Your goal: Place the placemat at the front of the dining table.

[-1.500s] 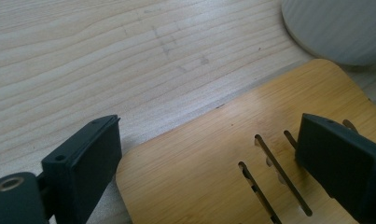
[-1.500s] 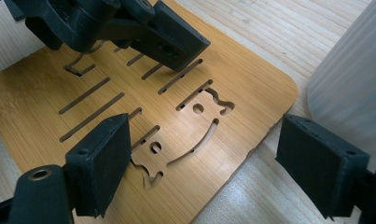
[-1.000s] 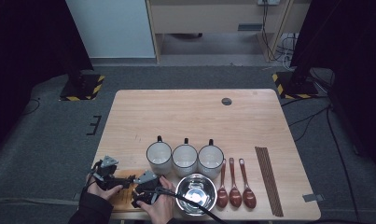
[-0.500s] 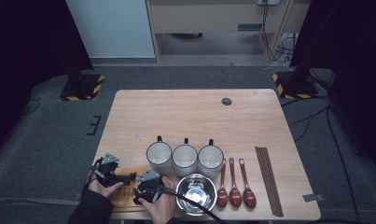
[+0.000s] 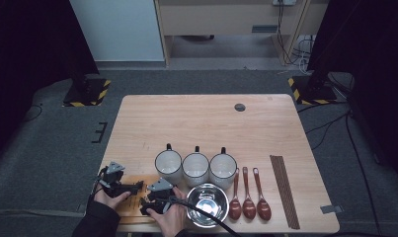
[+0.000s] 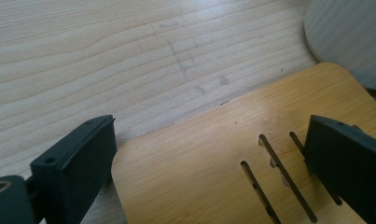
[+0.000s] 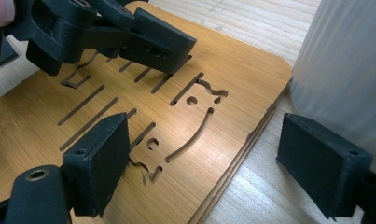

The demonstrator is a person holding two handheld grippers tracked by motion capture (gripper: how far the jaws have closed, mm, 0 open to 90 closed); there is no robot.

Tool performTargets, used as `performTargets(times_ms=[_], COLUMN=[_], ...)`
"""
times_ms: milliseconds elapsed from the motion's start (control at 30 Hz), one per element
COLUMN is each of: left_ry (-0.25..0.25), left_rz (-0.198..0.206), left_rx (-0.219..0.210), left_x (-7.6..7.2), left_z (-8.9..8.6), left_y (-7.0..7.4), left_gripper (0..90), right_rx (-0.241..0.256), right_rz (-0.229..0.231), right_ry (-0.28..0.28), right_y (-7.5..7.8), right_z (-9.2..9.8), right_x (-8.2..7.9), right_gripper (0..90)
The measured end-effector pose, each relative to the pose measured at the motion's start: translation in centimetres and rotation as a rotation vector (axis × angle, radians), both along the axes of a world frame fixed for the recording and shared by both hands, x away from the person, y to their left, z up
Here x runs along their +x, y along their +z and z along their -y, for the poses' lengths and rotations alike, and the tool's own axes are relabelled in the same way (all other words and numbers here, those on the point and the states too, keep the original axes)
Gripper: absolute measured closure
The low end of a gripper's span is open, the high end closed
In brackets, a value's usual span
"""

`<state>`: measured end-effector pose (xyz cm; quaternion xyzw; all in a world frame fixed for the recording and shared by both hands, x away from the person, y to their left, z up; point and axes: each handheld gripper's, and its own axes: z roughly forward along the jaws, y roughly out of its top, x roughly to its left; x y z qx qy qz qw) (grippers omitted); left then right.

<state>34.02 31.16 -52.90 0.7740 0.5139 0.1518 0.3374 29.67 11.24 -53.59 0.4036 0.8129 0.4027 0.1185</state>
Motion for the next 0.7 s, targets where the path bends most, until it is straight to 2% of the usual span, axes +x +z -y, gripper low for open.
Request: performTargets(times_ms=[300, 700], left_ry=[0.009, 0.02], left_rz=[0.055, 0.061], left_rx=[-0.029, -0.034], left_x=[-0.5, -0.68], left_z=[-0.28, -0.24], left_y=[-0.56, -0.62], left_gripper=[0.6, 0.6], right_rx=[-0.005, -0.009], right_rz=[-0.006, -0.007], right_ry=[-0.012, -0.013], right_y=[-0.05, -0.05], right_z=[0.0, 0.0], right_x=[0.16, 0.19], right_gripper=[11.6, 10.8])
